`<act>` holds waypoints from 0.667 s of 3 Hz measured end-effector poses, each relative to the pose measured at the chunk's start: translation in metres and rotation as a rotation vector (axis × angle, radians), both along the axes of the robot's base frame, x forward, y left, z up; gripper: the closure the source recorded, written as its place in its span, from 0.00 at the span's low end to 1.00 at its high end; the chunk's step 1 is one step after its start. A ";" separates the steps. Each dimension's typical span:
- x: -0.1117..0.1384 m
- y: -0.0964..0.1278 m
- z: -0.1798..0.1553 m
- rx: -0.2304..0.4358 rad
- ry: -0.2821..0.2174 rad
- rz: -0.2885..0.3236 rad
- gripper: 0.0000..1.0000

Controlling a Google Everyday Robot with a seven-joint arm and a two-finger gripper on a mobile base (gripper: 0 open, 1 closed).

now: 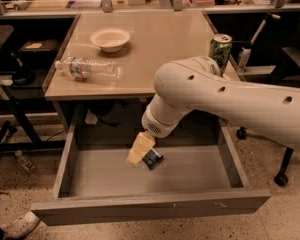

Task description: Pick rxbar blueberry from top drawer and place on counter

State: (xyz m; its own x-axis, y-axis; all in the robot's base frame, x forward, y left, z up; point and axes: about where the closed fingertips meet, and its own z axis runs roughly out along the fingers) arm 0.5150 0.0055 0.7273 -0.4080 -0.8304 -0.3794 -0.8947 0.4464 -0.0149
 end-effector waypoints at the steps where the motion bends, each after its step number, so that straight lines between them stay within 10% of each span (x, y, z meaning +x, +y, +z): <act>1: 0.001 0.001 -0.007 0.005 -0.004 0.004 0.00; 2: 0.004 -0.001 -0.034 0.028 0.007 -0.028 0.00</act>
Offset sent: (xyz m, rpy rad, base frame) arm 0.0123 -0.0034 -0.0670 0.0642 0.0136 -0.0736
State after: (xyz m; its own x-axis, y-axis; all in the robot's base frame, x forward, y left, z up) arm 0.5191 0.0041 0.6935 -0.4338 -0.8078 -0.3992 -0.8819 0.4714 0.0044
